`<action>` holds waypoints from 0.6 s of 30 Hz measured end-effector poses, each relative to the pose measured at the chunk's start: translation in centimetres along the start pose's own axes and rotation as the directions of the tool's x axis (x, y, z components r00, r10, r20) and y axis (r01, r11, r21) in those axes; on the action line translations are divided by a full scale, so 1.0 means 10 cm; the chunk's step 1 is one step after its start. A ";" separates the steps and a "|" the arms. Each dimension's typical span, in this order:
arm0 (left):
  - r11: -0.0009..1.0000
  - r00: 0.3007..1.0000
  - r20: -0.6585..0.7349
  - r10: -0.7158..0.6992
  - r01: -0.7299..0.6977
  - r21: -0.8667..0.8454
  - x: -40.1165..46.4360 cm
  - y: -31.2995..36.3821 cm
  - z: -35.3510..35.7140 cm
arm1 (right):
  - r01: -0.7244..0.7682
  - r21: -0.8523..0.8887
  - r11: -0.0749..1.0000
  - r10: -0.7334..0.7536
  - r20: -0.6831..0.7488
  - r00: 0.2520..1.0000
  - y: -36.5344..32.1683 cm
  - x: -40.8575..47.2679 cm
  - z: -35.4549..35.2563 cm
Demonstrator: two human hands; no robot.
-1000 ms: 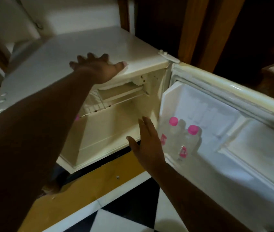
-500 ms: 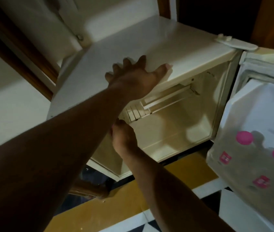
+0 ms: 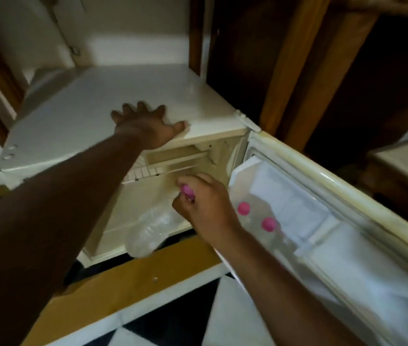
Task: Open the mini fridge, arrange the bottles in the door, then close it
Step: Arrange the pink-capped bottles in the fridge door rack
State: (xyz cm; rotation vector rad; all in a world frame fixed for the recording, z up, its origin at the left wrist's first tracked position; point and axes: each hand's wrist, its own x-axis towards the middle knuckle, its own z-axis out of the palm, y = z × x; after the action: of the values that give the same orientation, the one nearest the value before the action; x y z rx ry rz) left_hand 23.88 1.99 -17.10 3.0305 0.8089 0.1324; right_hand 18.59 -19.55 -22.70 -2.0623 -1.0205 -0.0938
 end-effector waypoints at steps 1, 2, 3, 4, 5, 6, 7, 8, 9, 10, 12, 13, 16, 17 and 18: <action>1.000 1.000 0.007 0.009 -0.009 -0.002 -0.03 0.01 0.00 | -0.023 -0.068 0.997 0.027 0.053 0.998 -0.01 -0.10 -0.19; 1.000 1.000 0.011 0.015 -0.015 -0.006 -0.04 0.02 0.00 | -0.046 -0.156 0.987 0.063 0.108 0.992 -0.03 -0.20 -0.37; 1.000 1.000 0.015 0.016 -0.016 -0.006 -0.04 0.02 -0.01 | -0.062 -0.241 0.969 0.101 0.153 0.983 -0.04 -0.27 -0.50; 1.000 1.000 0.020 0.015 -0.014 -0.005 -0.04 0.01 -0.02 | -0.057 -0.322 0.945 0.120 0.178 0.977 -0.04 -0.35 -0.62; 1.000 1.000 0.026 0.014 -0.014 -0.008 -0.03 0.00 -0.03 | -0.030 -0.406 0.914 0.119 0.195 0.974 -0.07 -0.40 -0.70; 1.000 0.999 0.029 0.015 -0.015 -0.012 -0.01 0.00 -0.04 | 0.000 -0.499 0.866 0.119 0.207 0.971 -0.09 -0.45 -0.77; 1.000 0.999 0.031 0.017 -0.017 -0.018 -0.01 -0.01 -0.05 | 0.018 -0.591 0.806 0.121 0.195 0.973 -0.10 -0.49 -0.82; 1.000 0.999 0.030 0.018 -0.017 -0.020 0.00 -0.02 -0.05 | 0.019 -0.677 0.736 0.118 0.155 0.981 -0.10 -0.50 -0.86; 1.000 0.999 0.027 0.018 -0.018 -0.019 0.00 -0.03 -0.05 | 0.018 -0.743 0.669 0.085 0.101 0.991 -0.10 -0.50 -0.91; 1.000 1.000 0.020 0.017 -0.017 -0.010 0.00 -0.04 -0.05 | -0.021 -0.779 0.626 0.102 0.055 0.993 -0.10 -0.50 -0.96; 1.000 1.000 0.014 0.013 -0.013 0.000 -0.01 -0.06 -0.04 | -0.114 -0.810 0.575 0.283 0.065 0.957 -0.08 -0.50 -1.06; 1.000 1.000 0.013 0.012 -0.012 0.002 -0.01 -0.07 -0.04 | -0.054 -0.850 0.524 0.326 0.141 0.935 -0.05 -0.51 -1.11; 1.000 1.000 0.020 0.008 -0.008 -0.009 0.00 -0.08 -0.04 | 0.066 -0.909 0.411 0.401 0.246 0.882 0.00 -0.52 -1.12; 1.000 1.000 0.030 0.006 -0.005 -0.015 0.00 -0.08 -0.05 | -0.032 -0.897 0.440 0.430 0.180 0.885 0.00 -0.50 -1.09; 1.000 1.000 0.030 0.005 -0.004 -0.022 0.00 -0.07 -0.03 | -0.125 -0.873 0.471 0.443 0.111 0.890 0.02 -0.47 -1.07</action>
State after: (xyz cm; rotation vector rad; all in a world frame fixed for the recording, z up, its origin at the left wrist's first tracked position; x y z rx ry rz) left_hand 23.51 2.61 -16.82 3.0065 0.7931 0.0955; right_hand 18.45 -30.04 -17.62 -3.2600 -0.8530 -0.0874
